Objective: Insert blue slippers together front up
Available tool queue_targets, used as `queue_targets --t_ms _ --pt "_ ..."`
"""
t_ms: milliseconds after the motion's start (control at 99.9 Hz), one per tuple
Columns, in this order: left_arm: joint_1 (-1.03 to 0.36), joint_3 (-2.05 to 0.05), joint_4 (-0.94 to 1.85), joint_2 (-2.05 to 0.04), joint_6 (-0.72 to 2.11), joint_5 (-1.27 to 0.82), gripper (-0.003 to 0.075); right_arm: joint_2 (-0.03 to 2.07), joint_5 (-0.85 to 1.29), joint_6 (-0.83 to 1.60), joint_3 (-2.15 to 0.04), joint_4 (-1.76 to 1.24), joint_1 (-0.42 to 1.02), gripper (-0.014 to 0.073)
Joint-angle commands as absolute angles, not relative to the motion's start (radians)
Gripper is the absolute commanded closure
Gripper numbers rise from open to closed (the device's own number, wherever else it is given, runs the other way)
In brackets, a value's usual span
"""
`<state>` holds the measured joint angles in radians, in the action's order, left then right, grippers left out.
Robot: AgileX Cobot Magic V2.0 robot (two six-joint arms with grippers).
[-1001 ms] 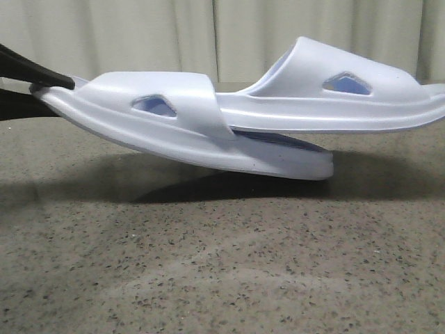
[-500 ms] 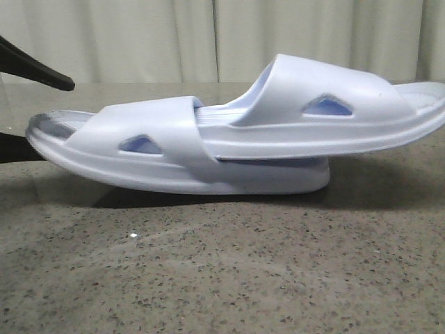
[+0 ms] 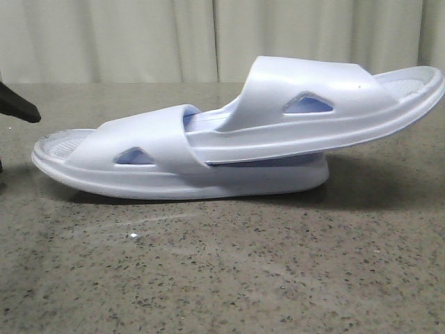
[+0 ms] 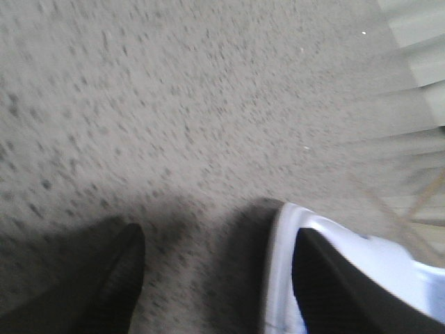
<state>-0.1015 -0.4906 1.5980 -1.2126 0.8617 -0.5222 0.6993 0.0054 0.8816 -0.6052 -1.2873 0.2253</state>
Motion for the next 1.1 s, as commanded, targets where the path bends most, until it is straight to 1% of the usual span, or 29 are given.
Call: queue_targets --t_ms 0,200,290,480,620,741,931,1091 --pt "-0.111 -0.520 1.649 -1.190 0.967 -0.508 0.0314 0.693 -0.031 0.898 -0.631 -1.272 0.225 0.0249" --pt "-0.111 -0.520 1.749 -1.097 1.203 -0.449 0.0314 0.693 -0.068 0.898 -0.631 -1.146 0.225 0.0249" --pt "-0.111 -0.520 1.773 -1.007 1.319 -0.398 0.0314 0.693 -0.085 0.898 -0.631 -1.097 0.225 0.0249" --pt "-0.111 -0.520 1.752 -0.780 1.444 -0.302 0.0314 0.675 -0.075 0.899 -0.631 -0.981 0.225 0.0249" --pt "-0.111 -0.517 1.678 -0.617 1.451 -0.234 0.0314 0.618 -0.070 0.899 -0.629 -0.883 0.225 0.0249" --pt "-0.111 -0.516 1.639 -0.496 1.451 -0.228 0.0314 0.547 -0.068 0.899 -0.608 -0.825 0.225 0.0249" --pt "-0.111 -0.479 1.594 -0.341 1.451 -0.225 0.0316 0.406 -0.072 0.899 -0.511 -0.798 0.225 0.0249" --pt "-0.111 -0.396 1.554 -0.251 1.451 -0.208 0.0316 0.280 -0.087 0.900 -0.415 -0.798 0.225 0.0249"
